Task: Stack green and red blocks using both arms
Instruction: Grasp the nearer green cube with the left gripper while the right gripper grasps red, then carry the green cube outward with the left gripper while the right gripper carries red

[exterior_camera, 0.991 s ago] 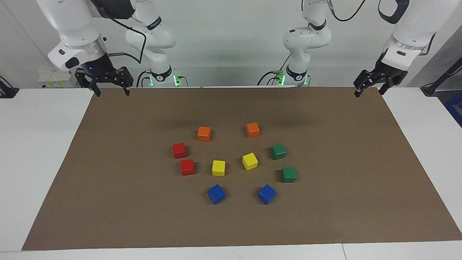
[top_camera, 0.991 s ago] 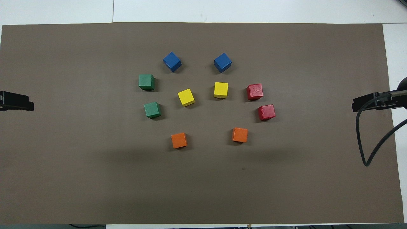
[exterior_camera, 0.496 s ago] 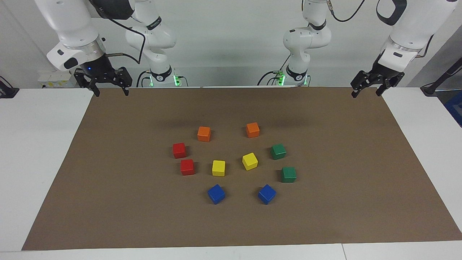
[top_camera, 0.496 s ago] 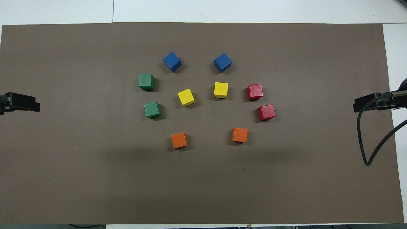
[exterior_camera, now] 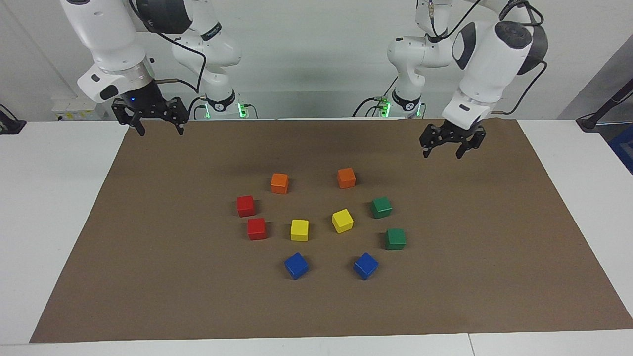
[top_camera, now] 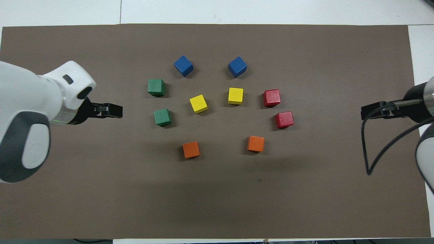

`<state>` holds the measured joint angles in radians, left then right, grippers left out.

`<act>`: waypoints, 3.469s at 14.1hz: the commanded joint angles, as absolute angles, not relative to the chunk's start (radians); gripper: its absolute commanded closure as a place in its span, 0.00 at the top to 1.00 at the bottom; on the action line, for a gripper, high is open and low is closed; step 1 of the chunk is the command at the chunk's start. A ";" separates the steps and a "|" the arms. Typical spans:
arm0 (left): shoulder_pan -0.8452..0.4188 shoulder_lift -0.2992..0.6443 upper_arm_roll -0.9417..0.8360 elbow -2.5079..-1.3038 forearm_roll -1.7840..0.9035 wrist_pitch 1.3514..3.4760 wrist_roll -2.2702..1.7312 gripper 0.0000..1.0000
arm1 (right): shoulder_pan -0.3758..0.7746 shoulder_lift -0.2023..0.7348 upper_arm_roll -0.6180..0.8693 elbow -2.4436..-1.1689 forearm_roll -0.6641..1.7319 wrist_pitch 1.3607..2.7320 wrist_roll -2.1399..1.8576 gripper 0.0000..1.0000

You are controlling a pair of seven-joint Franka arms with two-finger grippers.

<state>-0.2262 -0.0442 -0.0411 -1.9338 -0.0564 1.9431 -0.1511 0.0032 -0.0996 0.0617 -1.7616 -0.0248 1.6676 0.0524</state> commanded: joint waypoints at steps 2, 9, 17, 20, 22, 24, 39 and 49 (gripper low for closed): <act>-0.325 0.043 -0.025 -2.005 -0.071 2.112 -0.248 1.00 | 0.096 -0.010 0.069 -1.798 0.005 1.822 0.193 1.00; -0.362 0.144 -0.025 -2.042 -0.071 2.266 -0.382 1.00 | 0.158 0.112 0.069 -1.890 0.005 2.077 0.244 1.00; -0.394 0.274 -0.021 -2.011 -0.067 2.344 -0.457 1.00 | 0.184 0.135 0.069 -2.083 0.005 2.298 0.252 1.00; -0.396 0.285 -0.023 -2.011 -0.066 2.345 -0.456 1.00 | 0.198 0.138 0.069 -2.121 0.005 2.341 0.252 1.00; -0.402 0.293 -0.023 -2.013 -0.066 2.347 -0.459 1.00 | 0.209 0.156 0.069 -2.123 0.005 2.364 0.253 1.00; -0.402 0.295 -0.025 -2.011 -0.066 2.350 -0.472 1.00 | 0.209 0.167 0.069 -2.141 0.005 2.404 0.250 1.00; -0.306 0.186 -0.017 -1.965 -0.057 2.185 -0.407 0.00 | 0.077 0.268 0.066 -1.901 -0.011 2.179 0.034 0.00; 0.150 0.141 -0.015 -2.037 -0.057 2.207 0.172 0.00 | -0.129 0.351 0.066 -1.910 -0.011 2.327 -0.172 0.00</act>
<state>0.0651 0.1592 -0.0019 -1.9919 -0.0565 2.1617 0.0546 -0.1113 0.3531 0.0552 -1.8935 -0.0169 2.3000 -0.1352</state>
